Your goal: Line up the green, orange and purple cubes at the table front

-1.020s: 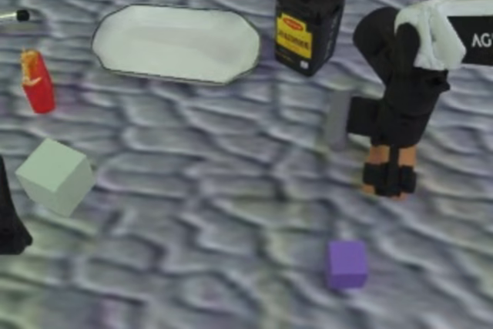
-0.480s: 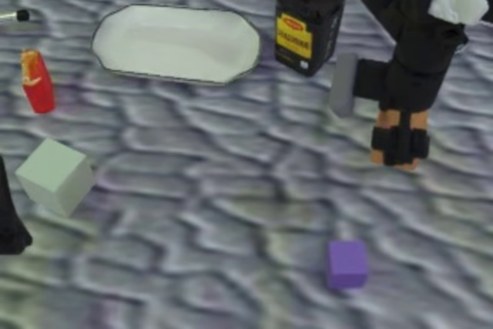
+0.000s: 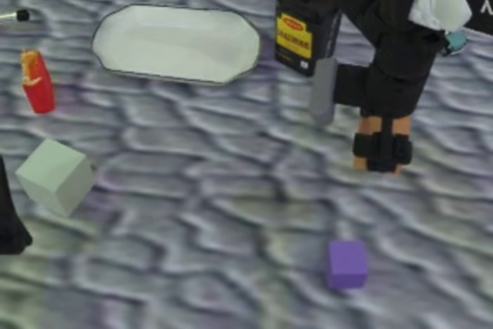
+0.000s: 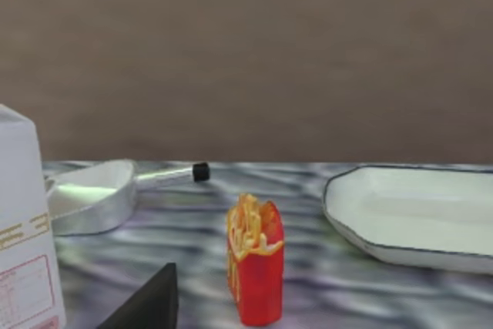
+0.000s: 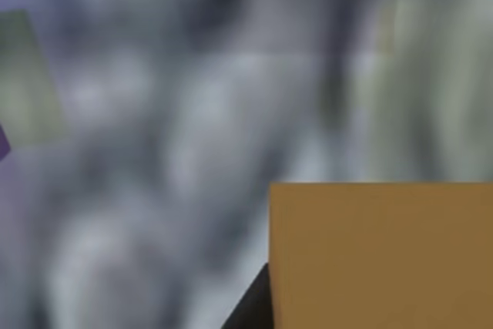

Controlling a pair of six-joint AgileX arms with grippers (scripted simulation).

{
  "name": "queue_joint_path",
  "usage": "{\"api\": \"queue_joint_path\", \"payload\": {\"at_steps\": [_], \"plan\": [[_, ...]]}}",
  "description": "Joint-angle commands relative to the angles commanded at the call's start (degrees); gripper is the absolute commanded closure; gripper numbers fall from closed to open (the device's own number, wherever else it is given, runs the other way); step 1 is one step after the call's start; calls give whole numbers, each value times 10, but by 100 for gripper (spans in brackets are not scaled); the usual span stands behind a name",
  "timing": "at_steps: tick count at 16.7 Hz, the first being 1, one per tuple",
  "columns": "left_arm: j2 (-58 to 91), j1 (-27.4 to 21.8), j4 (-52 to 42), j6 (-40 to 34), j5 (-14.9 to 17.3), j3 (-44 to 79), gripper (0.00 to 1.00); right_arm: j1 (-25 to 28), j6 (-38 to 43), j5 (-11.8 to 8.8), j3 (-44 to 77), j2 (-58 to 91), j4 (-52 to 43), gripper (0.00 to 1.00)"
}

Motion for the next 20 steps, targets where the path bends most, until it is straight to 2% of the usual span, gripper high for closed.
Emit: {"api": "queue_joint_path", "payload": {"at_steps": [5,8,15,20], "plan": [[0,0,0,0,0,0,0,161,72,0,-34,-36,-7,100],[0,0,0,0,0,0,0,227,110,1,-50,-56,-9,100],[0,0,0,0,0,0,0,239,119,1,-60,-58,1,100],[0,0,0,0,0,0,0,241,119,1,-129,-32,101,100]]}}
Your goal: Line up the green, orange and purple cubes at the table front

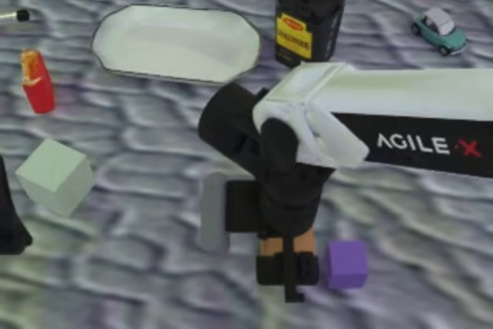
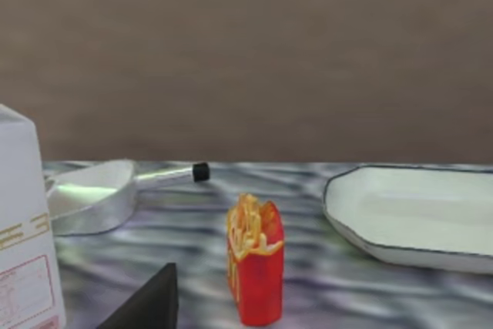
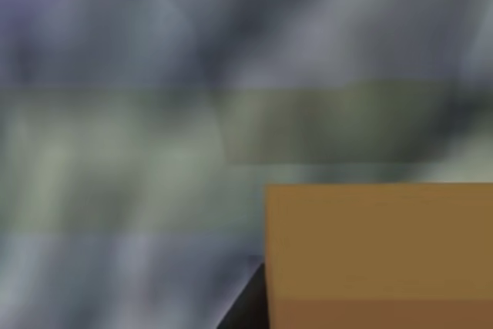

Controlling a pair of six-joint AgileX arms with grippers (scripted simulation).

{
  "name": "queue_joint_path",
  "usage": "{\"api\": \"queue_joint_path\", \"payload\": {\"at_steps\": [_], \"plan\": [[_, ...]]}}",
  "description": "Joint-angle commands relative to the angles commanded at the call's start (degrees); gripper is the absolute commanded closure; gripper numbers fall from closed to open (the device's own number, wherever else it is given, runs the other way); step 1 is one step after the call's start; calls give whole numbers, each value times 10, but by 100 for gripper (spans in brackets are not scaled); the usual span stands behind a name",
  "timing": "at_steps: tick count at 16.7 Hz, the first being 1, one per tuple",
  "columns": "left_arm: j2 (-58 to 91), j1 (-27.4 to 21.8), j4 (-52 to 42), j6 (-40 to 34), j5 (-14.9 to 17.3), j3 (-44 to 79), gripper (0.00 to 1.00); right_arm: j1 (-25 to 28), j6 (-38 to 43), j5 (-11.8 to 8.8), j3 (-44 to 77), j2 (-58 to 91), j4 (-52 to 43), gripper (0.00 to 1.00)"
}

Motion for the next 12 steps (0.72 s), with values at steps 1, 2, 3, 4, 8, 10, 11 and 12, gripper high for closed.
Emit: {"api": "queue_joint_path", "payload": {"at_steps": [1,2,3,4,8,10,11,12], "plan": [[0,0,0,0,0,0,0,0,1,0,-14,5,18,100],[0,0,0,0,0,0,0,-1,1,0,-24,9,30,100],[0,0,0,0,0,0,0,-1,1,0,-29,11,36,100],[0,0,0,0,0,0,0,-1,1,0,-29,12,36,100],[0,0,0,0,0,0,0,-1,1,0,-29,12,36,85],[0,0,0,0,0,0,0,-1,1,0,-29,12,36,70],[0,0,0,0,0,0,0,-1,1,0,-29,12,36,62],[0,0,0,0,0,0,0,-1,1,0,-29,12,36,55]]}}
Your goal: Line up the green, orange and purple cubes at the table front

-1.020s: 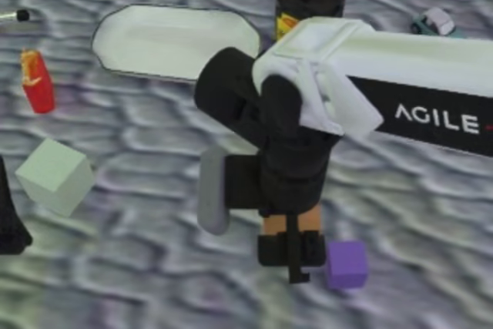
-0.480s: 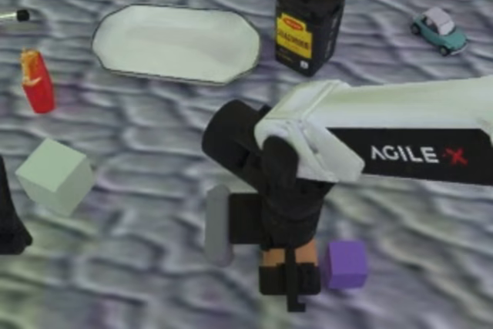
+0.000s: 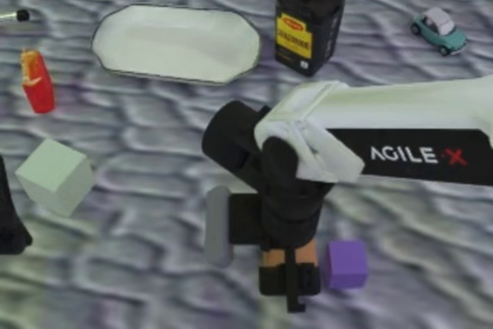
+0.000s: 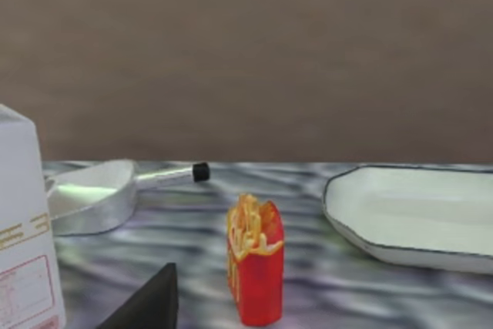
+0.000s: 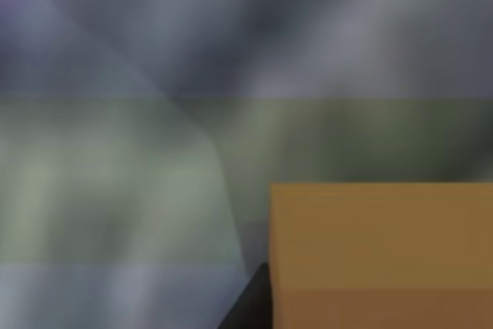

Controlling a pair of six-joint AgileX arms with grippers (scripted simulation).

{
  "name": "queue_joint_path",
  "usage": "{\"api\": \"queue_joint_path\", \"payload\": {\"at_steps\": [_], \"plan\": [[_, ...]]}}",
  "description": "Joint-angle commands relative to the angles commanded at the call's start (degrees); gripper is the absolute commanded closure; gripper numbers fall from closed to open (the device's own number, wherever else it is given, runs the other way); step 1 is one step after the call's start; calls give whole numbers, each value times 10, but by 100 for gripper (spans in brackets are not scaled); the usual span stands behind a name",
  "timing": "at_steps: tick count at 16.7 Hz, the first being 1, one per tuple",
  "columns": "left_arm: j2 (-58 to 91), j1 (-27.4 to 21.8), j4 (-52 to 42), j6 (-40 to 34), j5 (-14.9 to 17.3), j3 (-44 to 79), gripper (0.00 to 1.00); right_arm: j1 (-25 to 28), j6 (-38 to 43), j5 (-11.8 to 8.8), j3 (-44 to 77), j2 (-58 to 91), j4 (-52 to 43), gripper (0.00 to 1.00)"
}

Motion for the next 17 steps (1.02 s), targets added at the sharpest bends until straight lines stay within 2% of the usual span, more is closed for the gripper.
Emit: {"api": "queue_joint_path", "payload": {"at_steps": [7,17], "plan": [[0,0,0,0,0,0,0,0,0,0,0,0,0,2],[0,0,0,0,0,0,0,0,0,0,2,-1,-2,0]]}}
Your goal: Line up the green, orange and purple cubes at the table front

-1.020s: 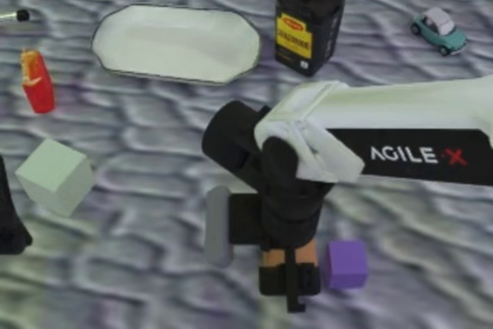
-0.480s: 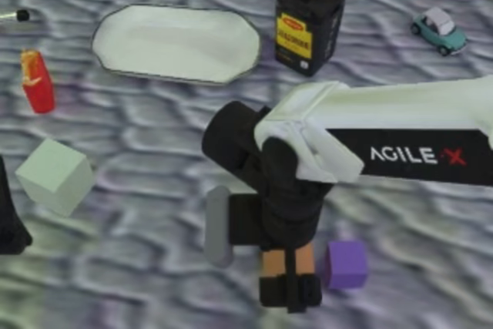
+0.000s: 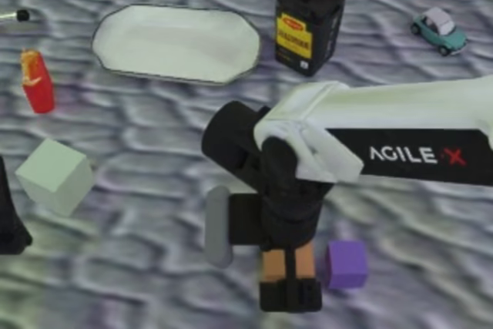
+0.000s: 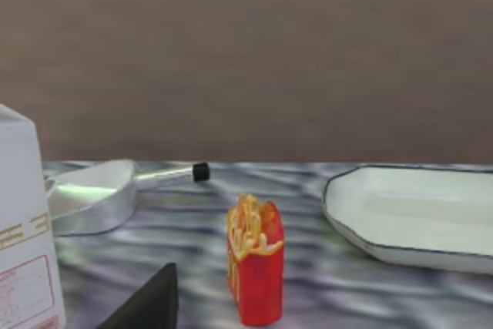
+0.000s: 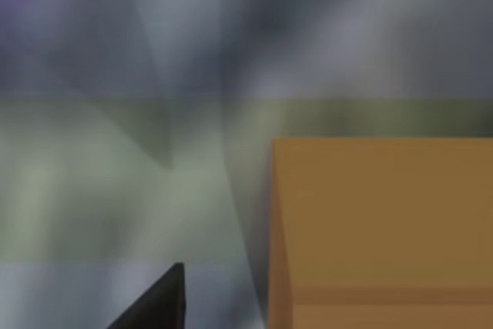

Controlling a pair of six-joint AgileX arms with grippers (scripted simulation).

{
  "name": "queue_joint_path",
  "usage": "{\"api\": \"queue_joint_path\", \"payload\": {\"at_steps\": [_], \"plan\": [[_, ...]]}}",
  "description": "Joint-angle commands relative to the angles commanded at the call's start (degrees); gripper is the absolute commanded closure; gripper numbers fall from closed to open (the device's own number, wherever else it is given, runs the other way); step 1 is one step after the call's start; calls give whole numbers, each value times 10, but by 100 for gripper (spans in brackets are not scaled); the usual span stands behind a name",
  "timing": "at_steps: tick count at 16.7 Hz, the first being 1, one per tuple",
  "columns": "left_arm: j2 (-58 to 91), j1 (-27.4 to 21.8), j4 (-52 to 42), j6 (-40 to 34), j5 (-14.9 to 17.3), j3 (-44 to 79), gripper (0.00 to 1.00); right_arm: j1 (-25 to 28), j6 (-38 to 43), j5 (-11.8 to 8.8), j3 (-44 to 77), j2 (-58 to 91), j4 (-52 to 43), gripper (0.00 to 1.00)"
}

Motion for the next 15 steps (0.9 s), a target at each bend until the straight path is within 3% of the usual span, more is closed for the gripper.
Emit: {"api": "queue_joint_path", "payload": {"at_steps": [8,15], "plan": [[0,0,0,0,0,0,0,4,-2,-1,91,-46,-139,0],[16,-2,-12,5,1,16,0,-6,5,-3,78,-63,-127,0]]}}
